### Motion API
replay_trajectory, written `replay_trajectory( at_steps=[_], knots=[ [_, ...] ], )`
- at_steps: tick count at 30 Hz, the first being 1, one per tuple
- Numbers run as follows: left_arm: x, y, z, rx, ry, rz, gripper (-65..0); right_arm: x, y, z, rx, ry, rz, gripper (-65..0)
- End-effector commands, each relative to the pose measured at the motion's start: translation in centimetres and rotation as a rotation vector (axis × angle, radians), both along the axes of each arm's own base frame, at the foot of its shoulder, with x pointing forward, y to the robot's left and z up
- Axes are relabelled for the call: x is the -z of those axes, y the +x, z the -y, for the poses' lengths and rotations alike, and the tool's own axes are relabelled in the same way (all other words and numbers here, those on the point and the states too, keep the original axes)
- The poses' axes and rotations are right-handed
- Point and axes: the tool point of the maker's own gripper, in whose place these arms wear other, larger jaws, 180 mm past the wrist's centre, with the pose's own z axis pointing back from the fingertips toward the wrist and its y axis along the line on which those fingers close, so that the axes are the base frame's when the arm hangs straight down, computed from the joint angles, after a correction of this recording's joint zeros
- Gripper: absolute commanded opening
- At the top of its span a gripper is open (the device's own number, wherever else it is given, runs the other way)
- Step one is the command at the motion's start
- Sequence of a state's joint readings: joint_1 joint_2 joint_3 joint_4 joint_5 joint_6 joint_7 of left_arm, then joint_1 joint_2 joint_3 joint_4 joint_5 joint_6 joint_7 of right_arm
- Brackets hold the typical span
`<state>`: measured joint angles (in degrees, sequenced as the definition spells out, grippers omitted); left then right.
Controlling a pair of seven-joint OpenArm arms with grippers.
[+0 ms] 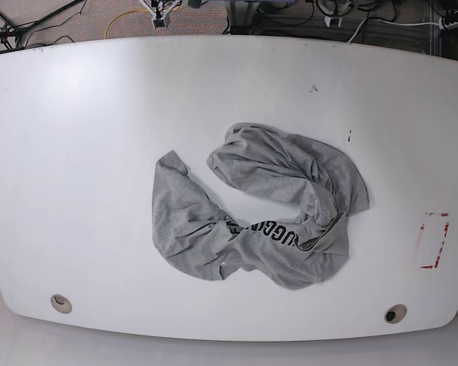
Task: Fold the T-shirt properly
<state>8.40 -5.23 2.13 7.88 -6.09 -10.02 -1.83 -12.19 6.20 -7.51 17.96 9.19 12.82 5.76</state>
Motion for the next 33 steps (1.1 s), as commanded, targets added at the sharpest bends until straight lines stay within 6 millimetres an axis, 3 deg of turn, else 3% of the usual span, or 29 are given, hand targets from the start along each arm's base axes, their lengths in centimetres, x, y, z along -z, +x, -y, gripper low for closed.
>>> replay_trajectory(
  at_steps=[1,33],
  knots=[
    [-0.03,-0.12,-0.23,0.003,0.007,0.005,-34.4,-0.05,-0.43,0.08,-0.009,-0.001,-0.004,-60.5],
    [-0.06,0.36,-0.27,0.002,0.005,0.025,-34.4,-0.07,-1.19,0.57,-0.002,-0.01,-0.015,-60.5]
  ],
)
